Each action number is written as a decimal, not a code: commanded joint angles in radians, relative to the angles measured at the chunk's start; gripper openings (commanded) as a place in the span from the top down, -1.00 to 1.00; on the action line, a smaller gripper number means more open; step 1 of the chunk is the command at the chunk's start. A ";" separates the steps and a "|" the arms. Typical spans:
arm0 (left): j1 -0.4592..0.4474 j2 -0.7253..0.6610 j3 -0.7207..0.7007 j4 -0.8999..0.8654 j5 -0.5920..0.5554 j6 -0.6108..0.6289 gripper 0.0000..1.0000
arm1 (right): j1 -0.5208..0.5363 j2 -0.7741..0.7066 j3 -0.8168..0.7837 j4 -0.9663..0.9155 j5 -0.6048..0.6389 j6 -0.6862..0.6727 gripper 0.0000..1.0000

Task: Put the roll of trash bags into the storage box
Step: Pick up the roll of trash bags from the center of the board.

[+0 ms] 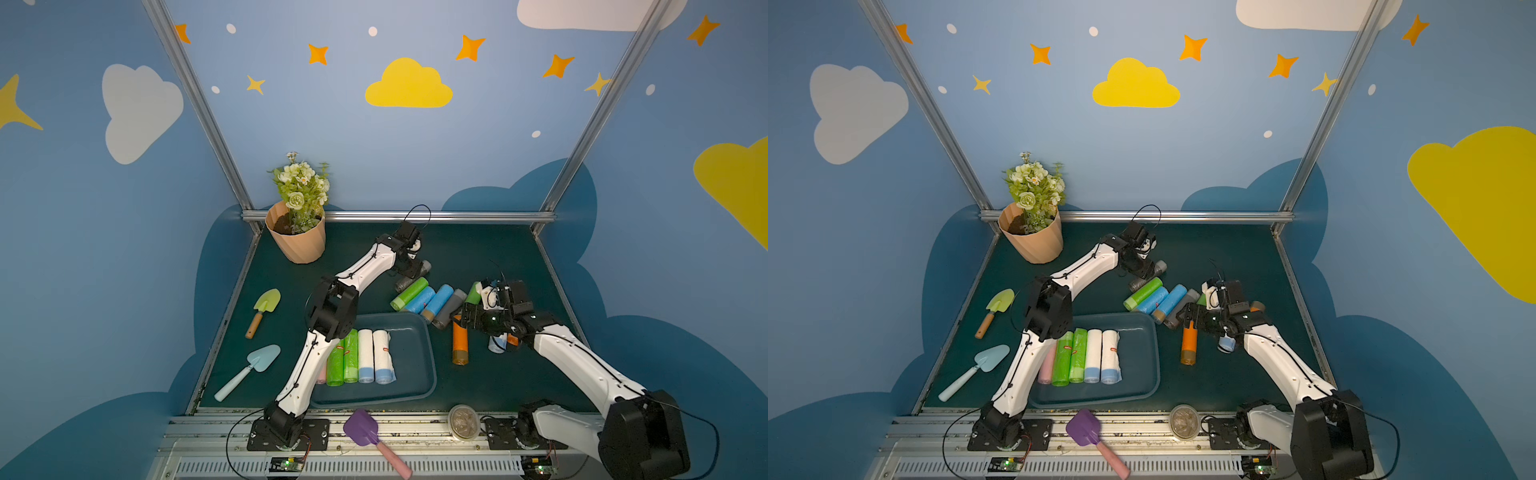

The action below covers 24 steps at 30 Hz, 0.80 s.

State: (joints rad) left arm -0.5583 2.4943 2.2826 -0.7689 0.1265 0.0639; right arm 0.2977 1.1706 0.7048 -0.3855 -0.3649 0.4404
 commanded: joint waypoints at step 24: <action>0.109 -0.006 -0.088 0.029 -0.104 -0.109 0.11 | -0.035 0.024 0.012 -0.002 -0.099 -0.040 -0.94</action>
State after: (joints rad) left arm -0.4740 2.5484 2.2635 -0.7570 0.0753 -0.0288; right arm 0.2661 1.1957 0.7048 -0.3851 -0.4362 0.4107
